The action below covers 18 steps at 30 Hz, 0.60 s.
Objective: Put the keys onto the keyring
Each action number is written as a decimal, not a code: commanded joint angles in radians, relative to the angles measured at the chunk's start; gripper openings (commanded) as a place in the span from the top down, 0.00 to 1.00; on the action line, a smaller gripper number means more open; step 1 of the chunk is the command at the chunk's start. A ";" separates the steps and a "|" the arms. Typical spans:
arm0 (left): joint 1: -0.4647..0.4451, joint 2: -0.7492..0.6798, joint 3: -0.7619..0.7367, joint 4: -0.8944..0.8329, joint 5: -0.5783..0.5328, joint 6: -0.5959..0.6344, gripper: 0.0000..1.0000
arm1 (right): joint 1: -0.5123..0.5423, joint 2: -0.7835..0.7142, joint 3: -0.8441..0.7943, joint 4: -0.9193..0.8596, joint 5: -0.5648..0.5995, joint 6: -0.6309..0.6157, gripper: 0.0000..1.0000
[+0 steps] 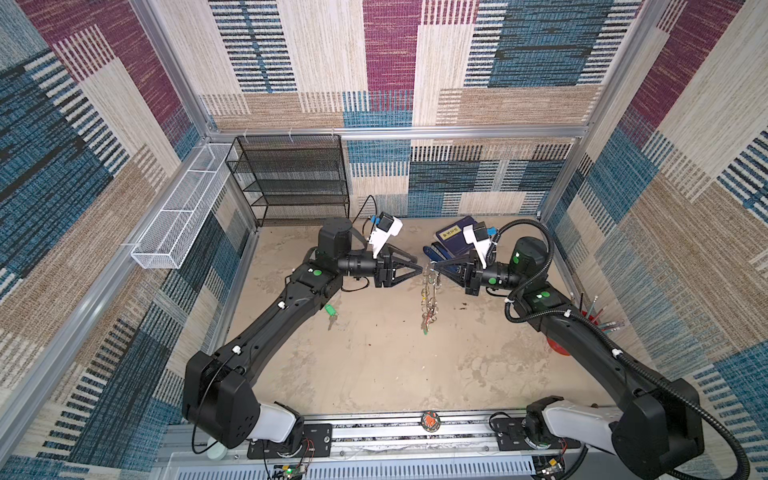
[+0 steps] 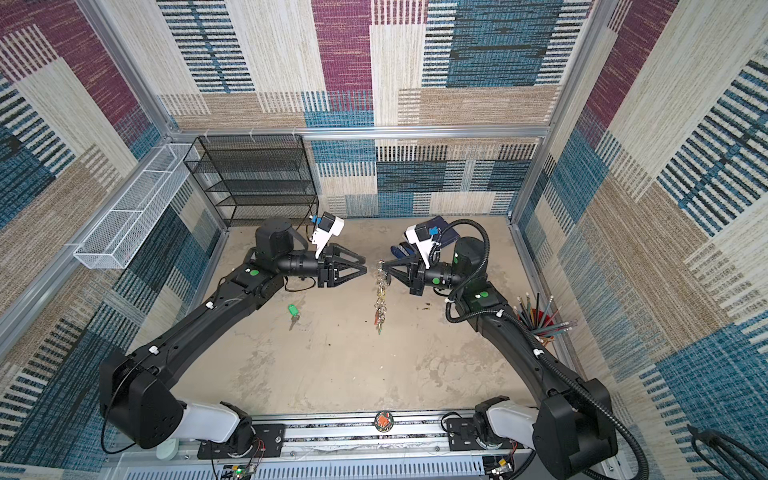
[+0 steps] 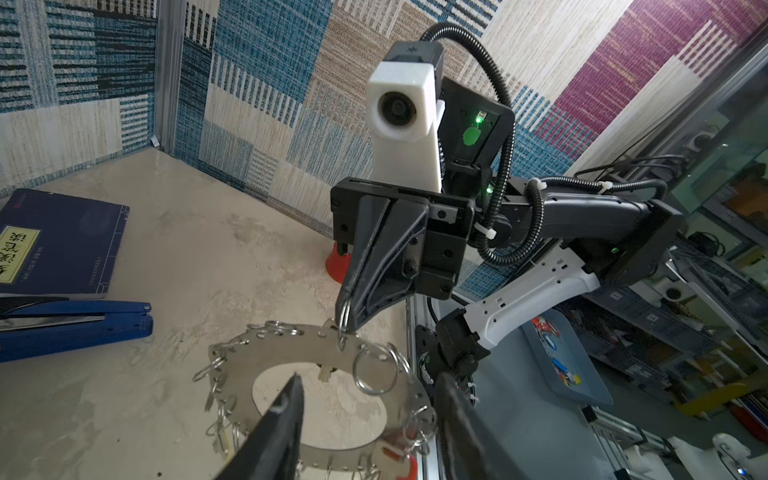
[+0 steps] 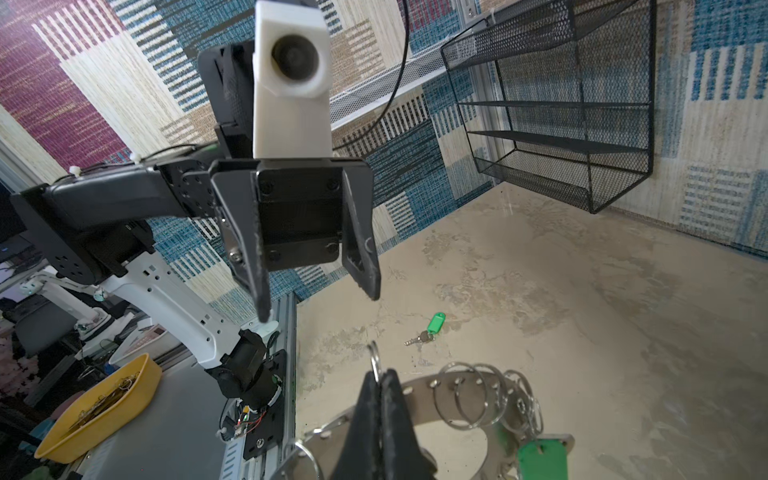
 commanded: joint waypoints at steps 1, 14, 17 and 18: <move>0.000 0.032 0.121 -0.405 0.011 0.289 0.47 | 0.012 -0.003 0.031 -0.104 0.012 -0.111 1.00; -0.051 0.165 0.357 -0.635 -0.095 0.414 0.53 | 0.038 0.003 0.052 -0.127 -0.019 -0.127 1.00; -0.064 0.185 0.378 -0.647 -0.106 0.417 0.56 | 0.041 0.003 0.050 -0.127 -0.019 -0.129 1.00; -0.067 0.191 0.384 -0.647 -0.109 0.416 0.58 | 0.043 0.002 0.049 -0.125 -0.021 -0.128 1.00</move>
